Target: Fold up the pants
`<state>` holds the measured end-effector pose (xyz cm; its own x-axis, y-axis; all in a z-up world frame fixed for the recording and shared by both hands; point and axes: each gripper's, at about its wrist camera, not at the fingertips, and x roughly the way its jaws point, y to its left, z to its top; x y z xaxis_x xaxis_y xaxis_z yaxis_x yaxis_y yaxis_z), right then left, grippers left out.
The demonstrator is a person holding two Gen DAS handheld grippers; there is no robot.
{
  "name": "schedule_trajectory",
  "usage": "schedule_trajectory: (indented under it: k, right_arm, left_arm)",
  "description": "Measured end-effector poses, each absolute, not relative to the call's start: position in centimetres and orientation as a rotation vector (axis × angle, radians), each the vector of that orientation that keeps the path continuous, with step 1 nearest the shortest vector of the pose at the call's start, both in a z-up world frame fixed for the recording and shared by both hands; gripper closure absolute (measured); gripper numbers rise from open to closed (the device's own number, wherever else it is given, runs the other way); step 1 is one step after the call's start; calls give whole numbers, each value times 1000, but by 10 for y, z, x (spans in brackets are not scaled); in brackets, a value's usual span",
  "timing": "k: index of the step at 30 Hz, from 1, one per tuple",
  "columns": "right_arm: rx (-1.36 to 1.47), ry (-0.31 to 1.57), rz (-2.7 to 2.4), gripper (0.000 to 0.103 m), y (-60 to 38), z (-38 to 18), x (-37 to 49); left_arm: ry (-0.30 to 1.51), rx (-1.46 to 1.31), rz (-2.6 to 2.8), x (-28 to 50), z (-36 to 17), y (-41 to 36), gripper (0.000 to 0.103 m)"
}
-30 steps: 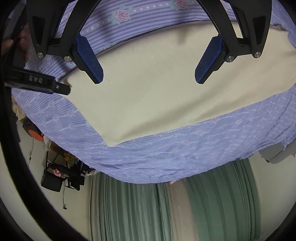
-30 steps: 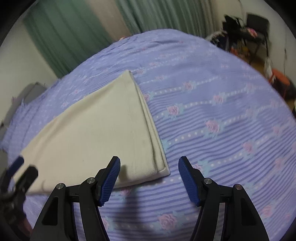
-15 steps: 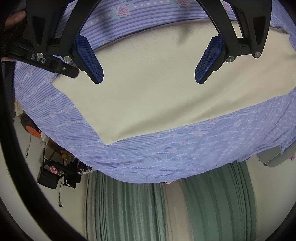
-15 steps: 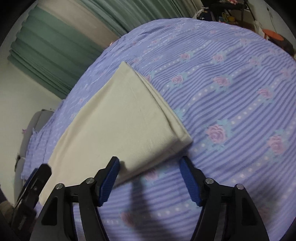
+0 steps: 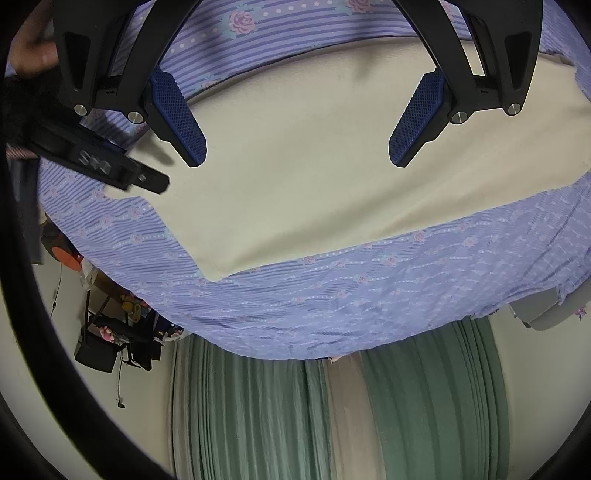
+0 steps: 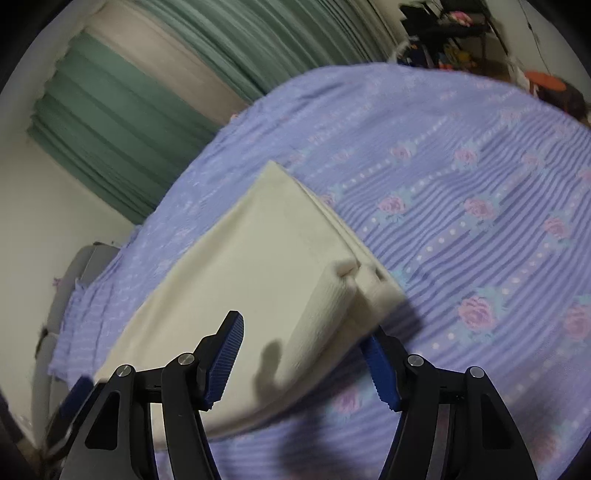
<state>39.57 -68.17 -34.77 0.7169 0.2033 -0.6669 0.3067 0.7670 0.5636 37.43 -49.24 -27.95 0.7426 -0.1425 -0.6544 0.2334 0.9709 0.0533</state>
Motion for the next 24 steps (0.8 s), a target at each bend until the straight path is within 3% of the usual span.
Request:
schedule_trajectory:
  k: [3, 6, 8, 10, 11, 16, 20, 24]
  right_arm:
    - [745, 784, -98, 38, -693, -360, 413]
    - [792, 776, -129, 45, -700, -365, 429]
    - [783, 789, -136, 56, -700, -363, 438]
    - [745, 803, -144, 80, -700, -360, 439]
    - [702, 824, -159, 86, -699, -358, 440]
    - [613, 775, -200, 90, -709, -330, 420]
    - [616, 866, -251, 90, -711, -354, 423]
    - [560, 849, -252, 90, -703, -333, 416]
  left_arm:
    - [697, 154, -193, 373, -281, -491, 2]
    - [712, 141, -178, 376, -285, -488, 2]
    - [731, 121, -170, 378, -287, -485, 2]
    - [747, 99, -162, 380, -288, -483, 2]
    - [755, 89, -160, 381, -288, -482, 2]
    - [748, 77, -164, 383, -284, -484, 2]
    - [788, 102, -154, 386, -287, -483, 2]
    - [805, 104, -137, 382, -281, -473, 2]
